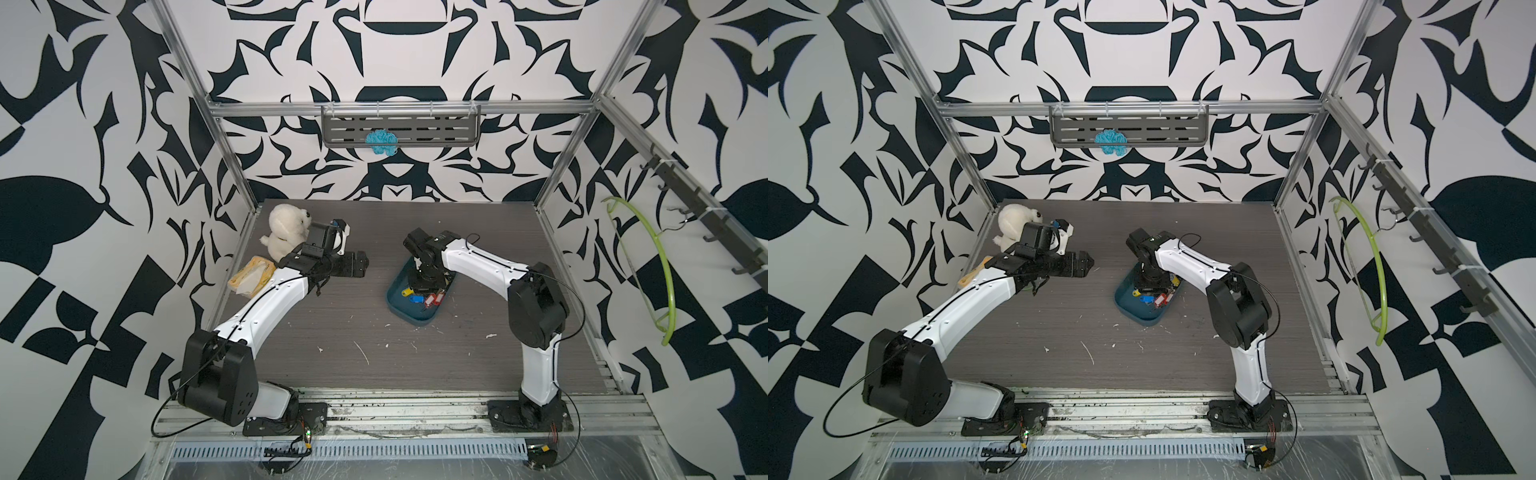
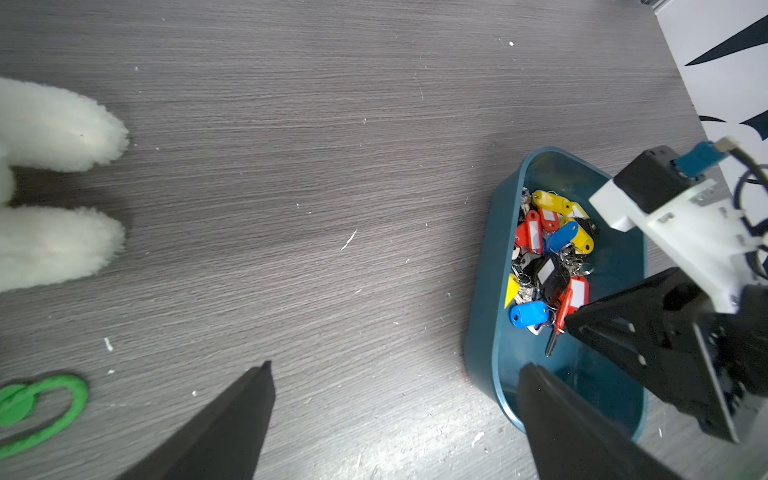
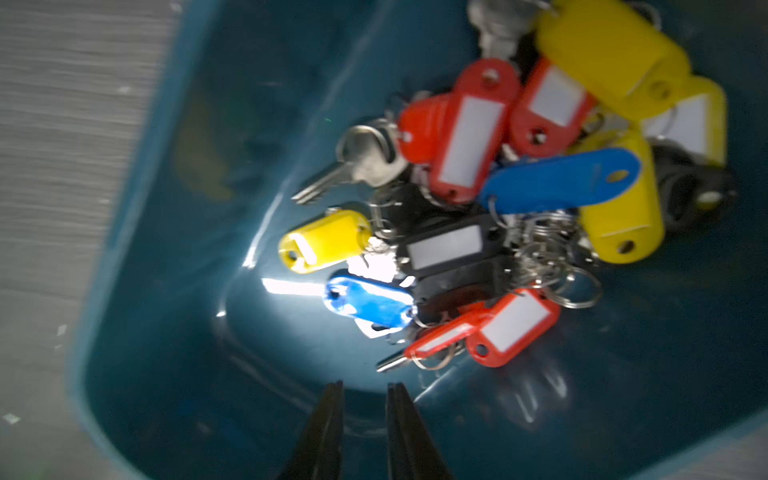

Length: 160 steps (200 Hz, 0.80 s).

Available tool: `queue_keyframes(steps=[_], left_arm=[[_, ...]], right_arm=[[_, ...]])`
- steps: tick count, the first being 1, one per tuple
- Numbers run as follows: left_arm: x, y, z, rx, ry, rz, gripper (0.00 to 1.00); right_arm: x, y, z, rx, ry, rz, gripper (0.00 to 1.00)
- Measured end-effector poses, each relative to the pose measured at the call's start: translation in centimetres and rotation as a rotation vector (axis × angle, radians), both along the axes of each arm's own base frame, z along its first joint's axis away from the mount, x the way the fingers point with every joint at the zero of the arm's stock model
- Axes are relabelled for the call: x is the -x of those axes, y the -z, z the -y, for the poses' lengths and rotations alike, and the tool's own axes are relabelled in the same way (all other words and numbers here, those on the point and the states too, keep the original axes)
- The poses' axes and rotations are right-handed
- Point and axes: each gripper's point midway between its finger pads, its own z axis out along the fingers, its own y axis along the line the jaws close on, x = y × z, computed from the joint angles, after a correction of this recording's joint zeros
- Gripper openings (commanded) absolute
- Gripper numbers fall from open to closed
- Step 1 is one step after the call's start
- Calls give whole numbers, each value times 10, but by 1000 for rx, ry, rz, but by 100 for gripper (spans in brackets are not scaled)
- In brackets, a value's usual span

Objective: Take the keys out of the storage box
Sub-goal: Pick up the key from the storage box.

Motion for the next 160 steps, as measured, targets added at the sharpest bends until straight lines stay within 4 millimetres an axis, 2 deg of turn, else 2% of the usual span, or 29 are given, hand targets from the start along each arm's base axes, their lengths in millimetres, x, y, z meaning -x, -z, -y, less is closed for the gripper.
queue_keyframes(steps=[20,71,101,115,142,160], left_arm=[[0,1,1,2,3,-4,100],[1,2,2,3,6,-8,99],[1,2,2,2,9,-8,99],[1,2,3,2,10,-7,99],[2,2,4,1,14,-7,99],[2,2,4,2,14,-7,99]], right_arm=[[-3,1,5,28,6,16,26],[-7,7,5,60,6,53,42],[-8,21,3,89,-2,51,46],[-8,29,3,105,-6,45,51],[-8,41,2,135,-12,40,50],[-10,43,4,153,-11,52,46]])
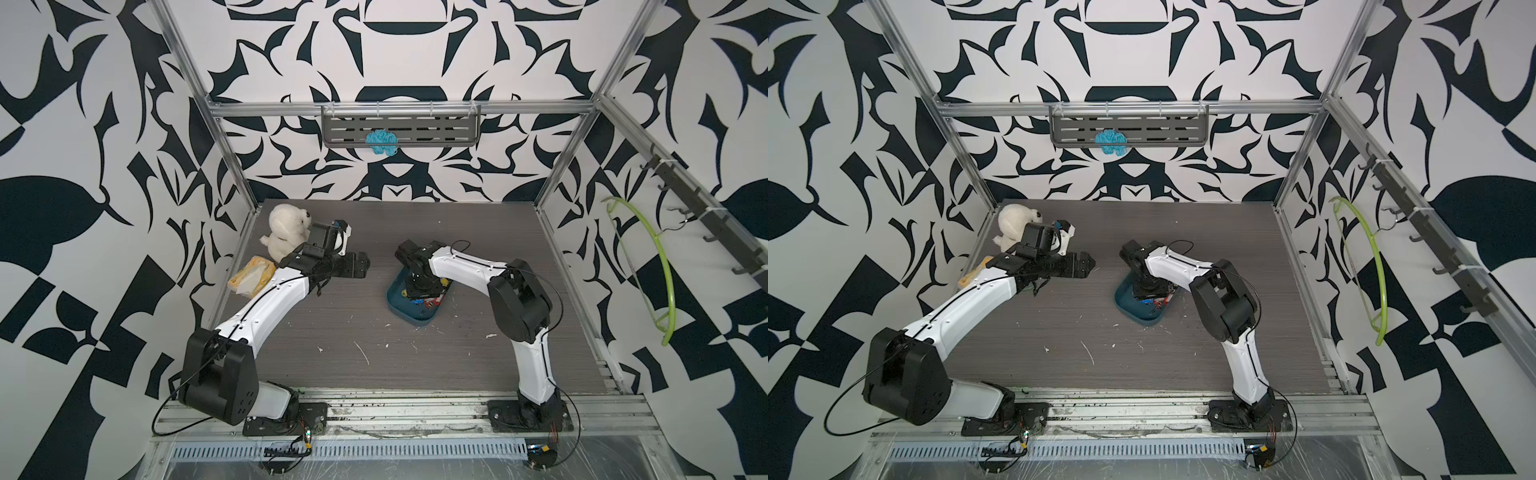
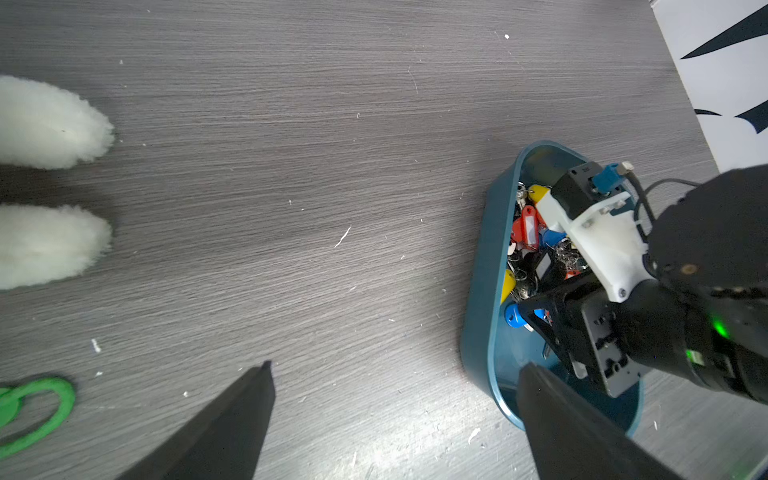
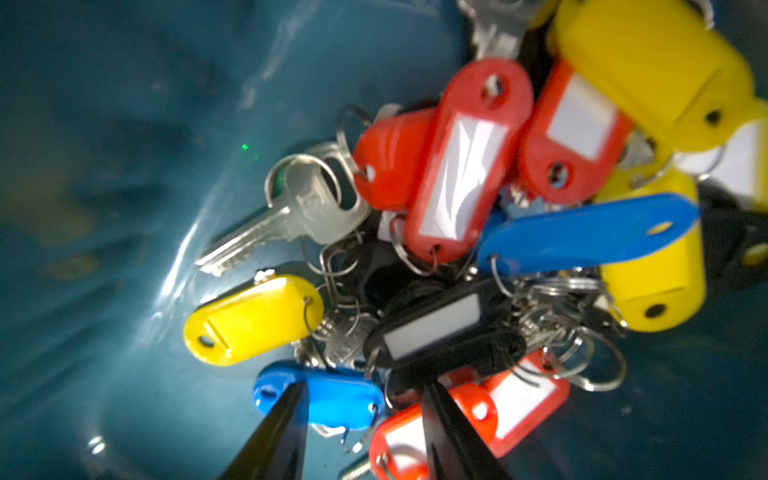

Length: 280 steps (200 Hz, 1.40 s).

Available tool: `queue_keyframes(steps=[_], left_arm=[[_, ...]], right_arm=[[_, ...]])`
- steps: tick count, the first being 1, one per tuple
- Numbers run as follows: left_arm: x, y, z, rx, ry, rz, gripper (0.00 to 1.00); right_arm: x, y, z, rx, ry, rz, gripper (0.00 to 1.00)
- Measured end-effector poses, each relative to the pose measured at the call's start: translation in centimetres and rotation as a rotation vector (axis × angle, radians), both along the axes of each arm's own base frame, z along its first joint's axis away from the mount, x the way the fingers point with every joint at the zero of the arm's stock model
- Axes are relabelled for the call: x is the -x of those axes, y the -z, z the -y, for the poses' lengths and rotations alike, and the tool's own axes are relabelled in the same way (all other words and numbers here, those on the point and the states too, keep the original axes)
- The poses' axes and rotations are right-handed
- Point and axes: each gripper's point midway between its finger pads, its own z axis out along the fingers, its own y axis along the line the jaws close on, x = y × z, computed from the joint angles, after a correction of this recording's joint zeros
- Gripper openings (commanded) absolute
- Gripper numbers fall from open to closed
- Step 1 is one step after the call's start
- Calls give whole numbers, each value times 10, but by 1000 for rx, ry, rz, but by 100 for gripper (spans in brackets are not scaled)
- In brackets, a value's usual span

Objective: Take the keys out of the storage box
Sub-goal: Pick up the key from the storage box.

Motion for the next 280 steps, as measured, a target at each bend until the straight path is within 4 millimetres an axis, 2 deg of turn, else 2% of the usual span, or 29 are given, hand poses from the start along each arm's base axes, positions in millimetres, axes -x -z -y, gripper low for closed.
queue_keyframes(steps=[92,167,241,280], left_arm=[[2,0,3,-5,16,4,99],[3,0,5,-10,29,7,99],[5,1,9,-14,43,4,99],[6,2,10,-18,48,3,99]], right_arm=[[-21,-3,1,81,1,76,34],[-25,-2,-9,102,-14,89,23],[-25,0,-8,144,-16,95,0],[-24,-3,-7,154,-16,102,0]])
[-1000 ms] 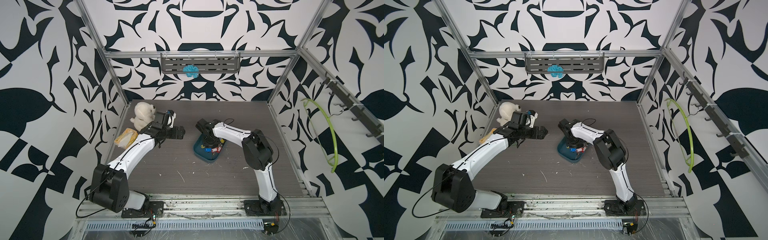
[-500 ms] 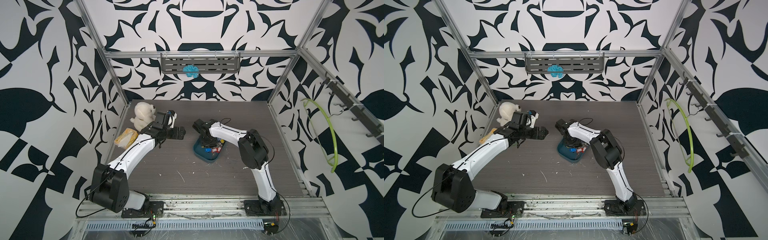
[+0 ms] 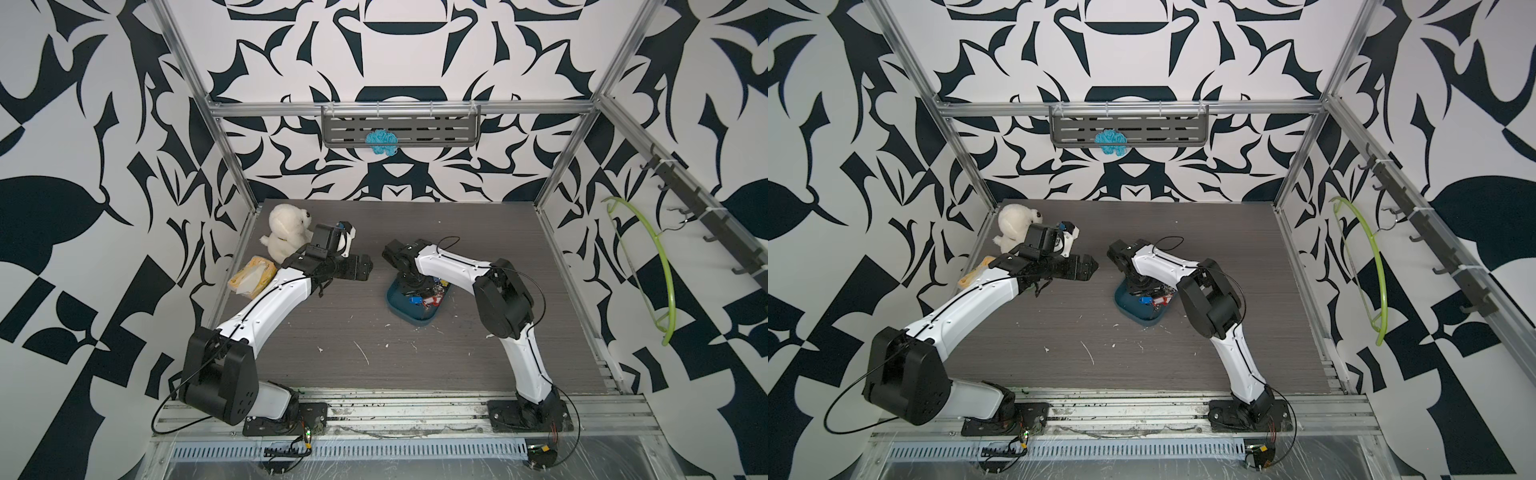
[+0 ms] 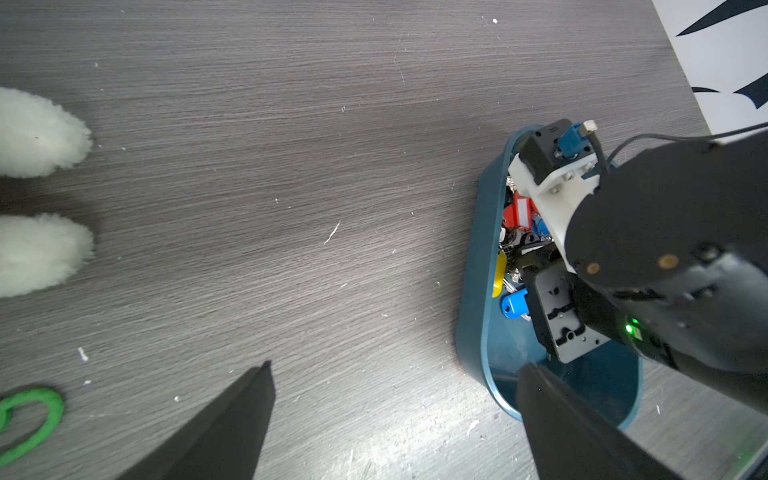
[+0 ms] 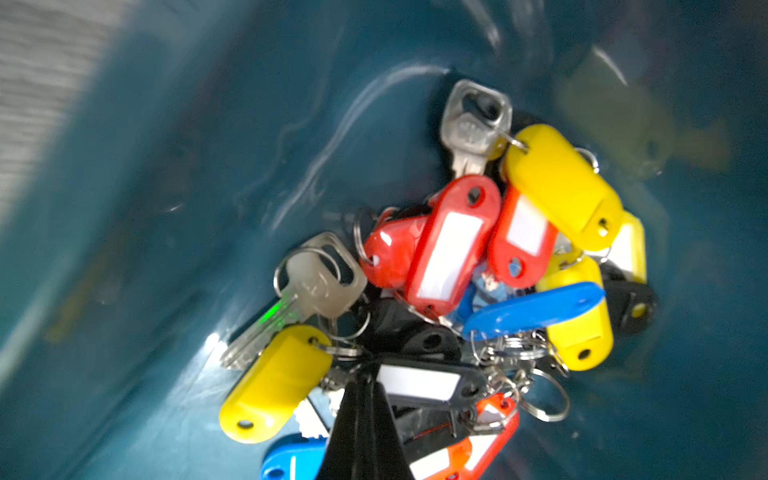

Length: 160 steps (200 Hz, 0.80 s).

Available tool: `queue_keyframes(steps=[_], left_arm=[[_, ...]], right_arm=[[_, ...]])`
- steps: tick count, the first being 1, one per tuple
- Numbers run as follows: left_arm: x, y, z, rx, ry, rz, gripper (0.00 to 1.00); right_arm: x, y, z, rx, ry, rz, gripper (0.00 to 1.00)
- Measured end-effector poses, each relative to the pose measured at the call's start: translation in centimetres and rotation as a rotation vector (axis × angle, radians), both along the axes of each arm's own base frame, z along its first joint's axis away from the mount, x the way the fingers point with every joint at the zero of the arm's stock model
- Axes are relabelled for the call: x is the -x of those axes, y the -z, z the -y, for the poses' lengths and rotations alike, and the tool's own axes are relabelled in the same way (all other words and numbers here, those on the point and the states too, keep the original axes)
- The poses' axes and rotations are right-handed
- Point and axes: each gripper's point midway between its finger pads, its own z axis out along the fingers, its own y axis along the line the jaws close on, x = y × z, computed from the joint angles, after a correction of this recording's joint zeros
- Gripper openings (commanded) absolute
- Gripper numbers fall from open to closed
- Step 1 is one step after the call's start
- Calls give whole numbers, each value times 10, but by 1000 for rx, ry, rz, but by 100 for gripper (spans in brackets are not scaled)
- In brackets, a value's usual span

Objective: Take the keys out of the storage box
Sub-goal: Pick up the key from the storage box, then place the key at the center of the board.

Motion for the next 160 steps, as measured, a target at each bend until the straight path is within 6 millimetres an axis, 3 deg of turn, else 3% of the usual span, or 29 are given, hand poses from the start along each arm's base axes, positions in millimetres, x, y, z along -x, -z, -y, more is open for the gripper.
queue_keyframes(steps=[55,123,160], left_arm=[[1,2,3,-5,10,-4,99],[2,2,4,-10,19,0,99],[2,2,5,-11,25,1,99]], right_arm=[[3,-14,1,-12,7,12,0],[3,-89,-2,-138,20,137,0],[3,-109,7,-166,35,164,0]])
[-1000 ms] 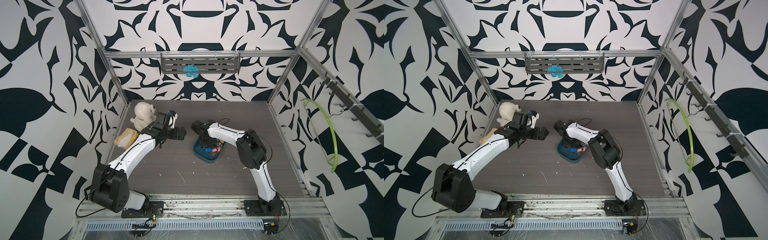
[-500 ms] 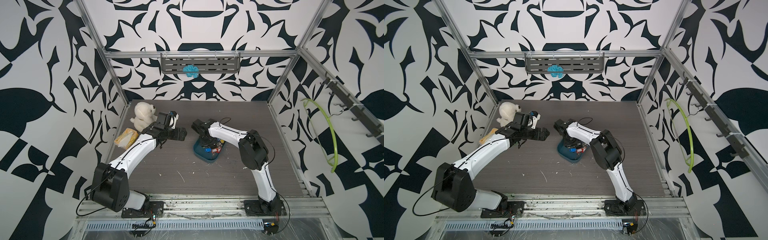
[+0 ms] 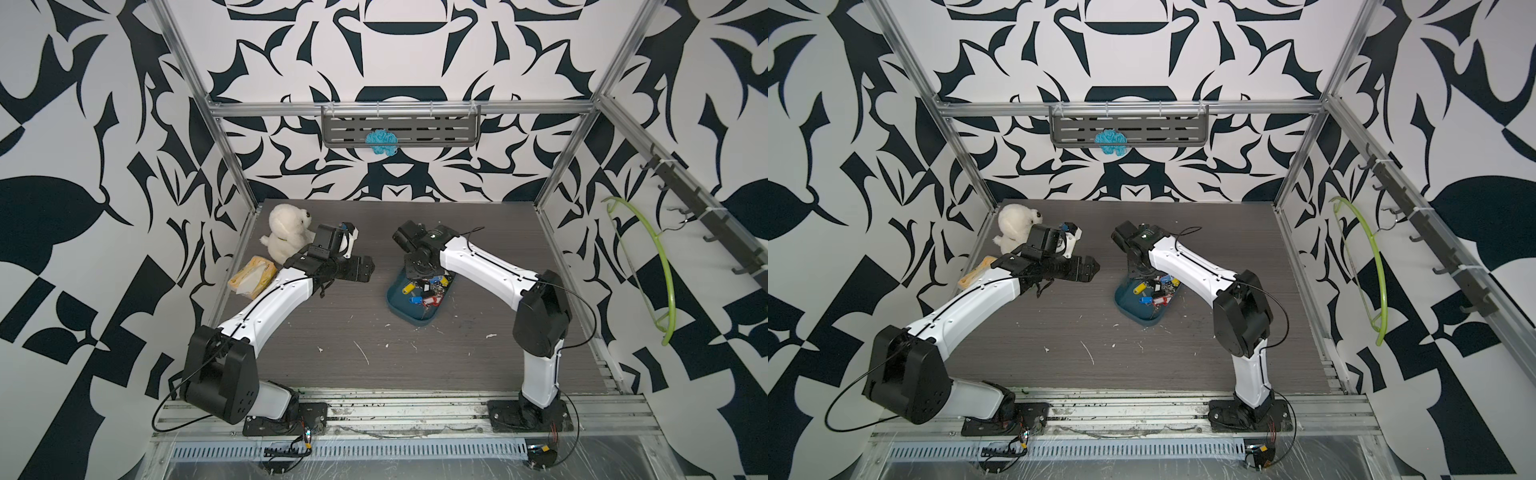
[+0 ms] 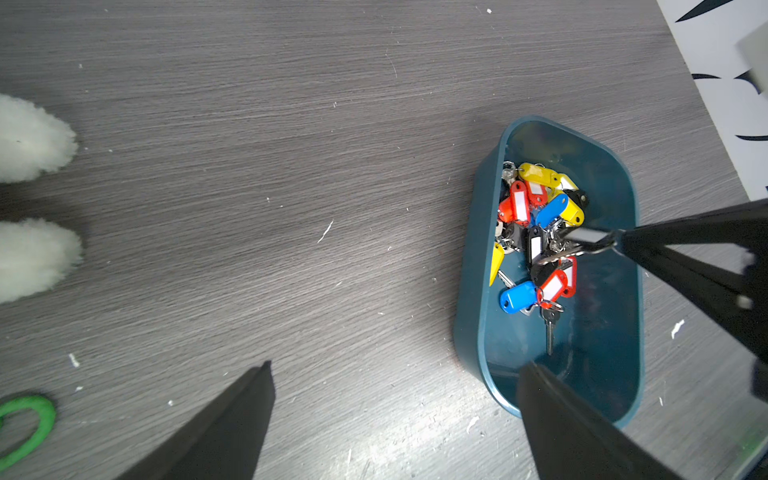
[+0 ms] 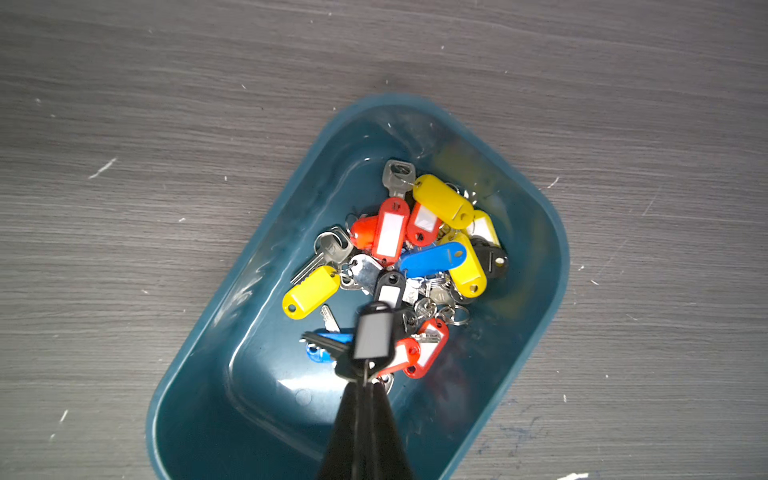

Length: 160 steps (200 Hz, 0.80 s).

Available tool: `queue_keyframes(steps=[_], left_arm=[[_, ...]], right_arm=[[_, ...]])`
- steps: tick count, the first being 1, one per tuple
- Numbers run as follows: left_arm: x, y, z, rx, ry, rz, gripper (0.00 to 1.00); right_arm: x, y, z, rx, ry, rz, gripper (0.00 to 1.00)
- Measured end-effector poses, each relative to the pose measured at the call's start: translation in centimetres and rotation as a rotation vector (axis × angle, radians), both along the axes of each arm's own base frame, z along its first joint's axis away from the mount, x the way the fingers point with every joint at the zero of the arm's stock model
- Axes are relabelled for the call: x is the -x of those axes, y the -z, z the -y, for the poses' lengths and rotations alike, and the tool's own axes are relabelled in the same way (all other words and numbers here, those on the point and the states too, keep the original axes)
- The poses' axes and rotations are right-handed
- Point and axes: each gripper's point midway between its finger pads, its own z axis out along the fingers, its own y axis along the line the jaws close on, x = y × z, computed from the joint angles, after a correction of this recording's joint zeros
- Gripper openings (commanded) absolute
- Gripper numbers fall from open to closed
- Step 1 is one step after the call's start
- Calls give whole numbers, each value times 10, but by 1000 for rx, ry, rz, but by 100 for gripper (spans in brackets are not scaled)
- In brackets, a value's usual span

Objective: Take the keys out of the storage box
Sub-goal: Place the key at the center of the board.

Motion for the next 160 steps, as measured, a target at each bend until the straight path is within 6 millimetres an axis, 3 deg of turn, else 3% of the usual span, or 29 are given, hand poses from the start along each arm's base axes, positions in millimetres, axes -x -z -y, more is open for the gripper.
queue_keyframes(steps=[35,82,104,124,160], left_arm=[[1,0,2,-1,5,1,99],[2,0,3,-2,11,2,99],[2,0,4,-2,13,1,99],[2,0,4,-2,14,1,99],[3,3,6,-5,19,-5,99]], right_arm=[[3,-5,33,-4,57,-8,0],[7,-7,129,8,237,-17,0],[12,1,163,26,295,-36,0],[17,16,180,35,320,-67,0],[16,48,193,32,343,-126,0]])
